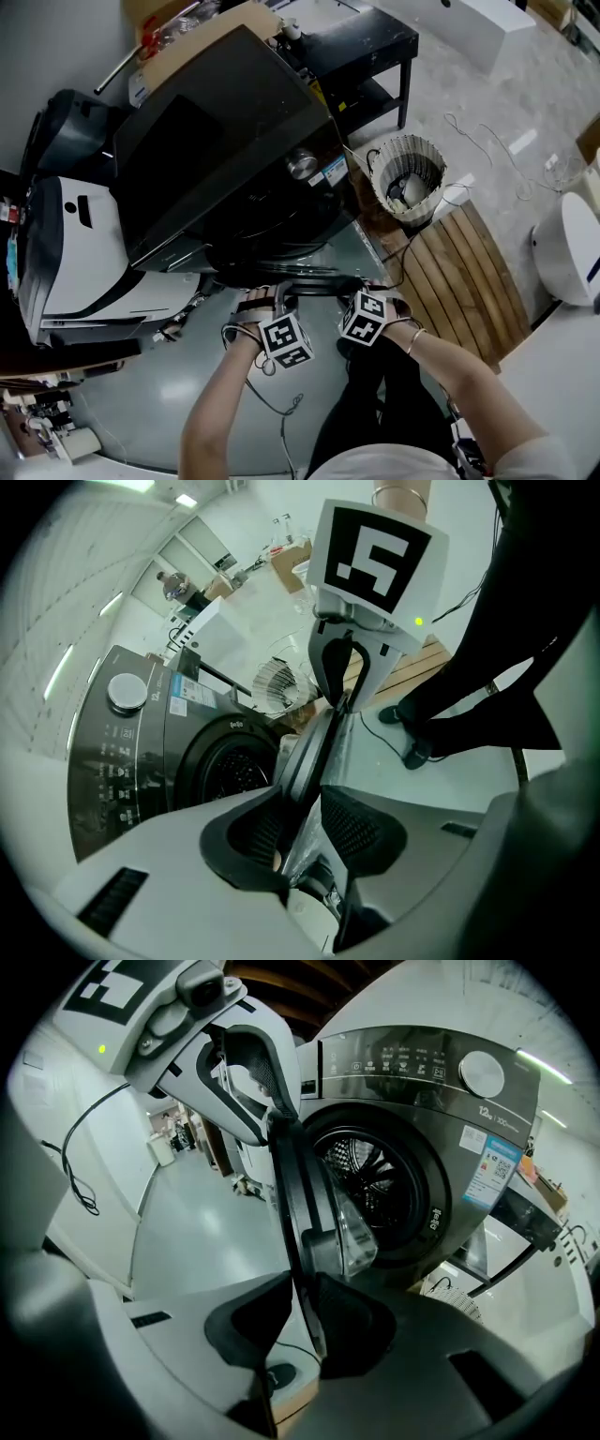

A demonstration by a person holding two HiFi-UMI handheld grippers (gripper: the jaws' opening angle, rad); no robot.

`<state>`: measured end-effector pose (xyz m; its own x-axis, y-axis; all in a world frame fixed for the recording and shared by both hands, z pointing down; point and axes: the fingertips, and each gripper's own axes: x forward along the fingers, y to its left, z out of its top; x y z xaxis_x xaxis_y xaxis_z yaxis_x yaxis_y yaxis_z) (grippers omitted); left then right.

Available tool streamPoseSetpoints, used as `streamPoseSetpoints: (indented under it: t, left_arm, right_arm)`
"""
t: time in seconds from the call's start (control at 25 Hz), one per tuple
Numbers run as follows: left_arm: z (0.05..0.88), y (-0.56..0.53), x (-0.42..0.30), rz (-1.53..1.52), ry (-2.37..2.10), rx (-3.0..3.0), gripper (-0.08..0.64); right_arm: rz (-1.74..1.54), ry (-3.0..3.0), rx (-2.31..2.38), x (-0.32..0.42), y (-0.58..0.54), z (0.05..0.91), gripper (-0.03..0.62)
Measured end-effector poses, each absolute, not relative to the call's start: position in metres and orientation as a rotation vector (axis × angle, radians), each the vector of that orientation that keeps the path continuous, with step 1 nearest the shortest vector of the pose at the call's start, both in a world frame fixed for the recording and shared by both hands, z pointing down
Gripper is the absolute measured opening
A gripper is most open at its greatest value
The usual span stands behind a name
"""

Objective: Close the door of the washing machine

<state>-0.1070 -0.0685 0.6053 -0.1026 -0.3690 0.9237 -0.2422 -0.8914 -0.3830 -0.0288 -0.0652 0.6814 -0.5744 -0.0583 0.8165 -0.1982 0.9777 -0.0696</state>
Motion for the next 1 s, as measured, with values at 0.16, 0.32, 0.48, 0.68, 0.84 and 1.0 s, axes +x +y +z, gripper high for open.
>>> streamPoseSetpoints:
  t: [0.16,0.32,0.48,0.68,0.84,1.0]
  left_arm:
    - [0.605,-0.075,-0.105,-2.144,0.764,-2.041,0.146]
    - [0.606,-0.089,-0.104,-2.131,0.844,-2.018,0.146]
    - [0.606,-0.107,-0.106,-2.105,0.945,-2.016,0.147]
    - [0.608,-0.127,-0.109,-2.056,1.074,-2.004,0.149]
    - [0.609,-0.142,-0.111,-2.024,1.139,-1.965,0.149]
    - [0.611,-0.155,-0.115,-2.002,1.173,-1.927,0.147]
  right_arm:
    - [0.195,-2.18,0.233,-0.026,-0.077,0.681,0.092]
    - [0.197,-2.188,0.29,-0.024,-0.095,0.683,0.1]
    - [0.195,-2.202,0.342,-0.025,-0.116,0.684,0.109]
    - [0.168,-2.219,0.389,-0.027,-0.142,0.686,0.119]
    - [0.111,-2.231,0.423,-0.03,-0.162,0.687,0.124]
    - [0.072,-2.239,0.44,-0.035,-0.179,0.689,0.129]
